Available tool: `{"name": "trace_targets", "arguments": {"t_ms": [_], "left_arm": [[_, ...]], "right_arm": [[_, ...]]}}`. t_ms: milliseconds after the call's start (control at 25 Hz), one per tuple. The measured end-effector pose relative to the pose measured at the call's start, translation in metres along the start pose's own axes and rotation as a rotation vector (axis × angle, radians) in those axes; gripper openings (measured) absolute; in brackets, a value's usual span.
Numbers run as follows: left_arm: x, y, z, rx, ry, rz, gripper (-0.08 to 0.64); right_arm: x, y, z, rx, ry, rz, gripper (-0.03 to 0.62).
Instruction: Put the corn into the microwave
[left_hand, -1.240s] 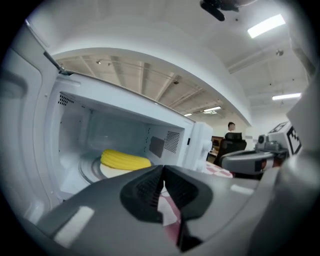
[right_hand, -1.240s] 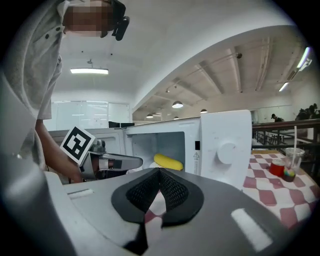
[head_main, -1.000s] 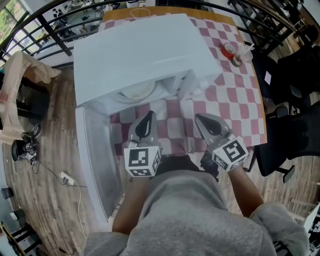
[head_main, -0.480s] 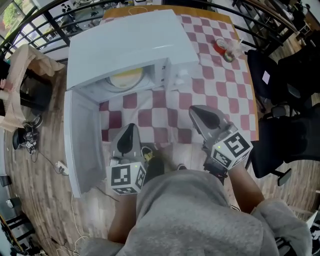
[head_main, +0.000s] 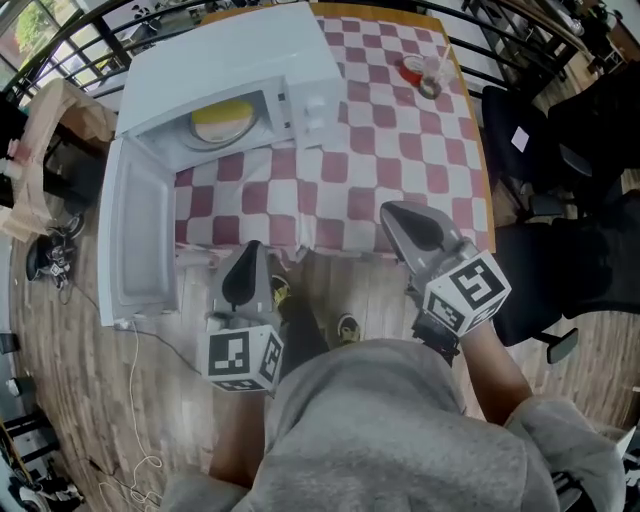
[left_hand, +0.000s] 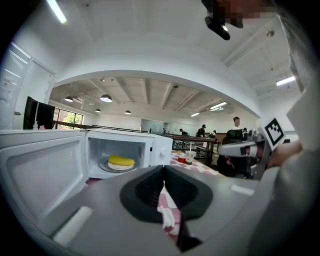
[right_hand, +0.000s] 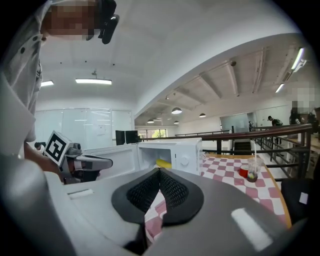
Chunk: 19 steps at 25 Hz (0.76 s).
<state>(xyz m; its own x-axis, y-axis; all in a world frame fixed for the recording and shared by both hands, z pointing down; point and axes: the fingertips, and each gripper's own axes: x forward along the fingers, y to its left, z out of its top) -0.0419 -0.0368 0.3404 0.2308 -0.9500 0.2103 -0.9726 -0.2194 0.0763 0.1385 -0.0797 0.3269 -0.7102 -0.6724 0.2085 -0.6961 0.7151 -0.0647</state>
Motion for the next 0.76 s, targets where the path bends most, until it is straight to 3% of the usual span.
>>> {"name": "trace_targets", "arguments": {"t_ms": [400, 760], "left_arm": [[-0.036, -0.061, 0.000, -0.027, -0.008, -0.026, 0.012], [-0.043, -0.080, 0.023, -0.020, -0.052, -0.034, 0.011]], "right_arm": [[-0.055, -0.002, -0.009, -0.031, -0.015, -0.019, -0.002], [-0.068, -0.003, -0.012, -0.045, -0.030, -0.013, 0.000]]}}
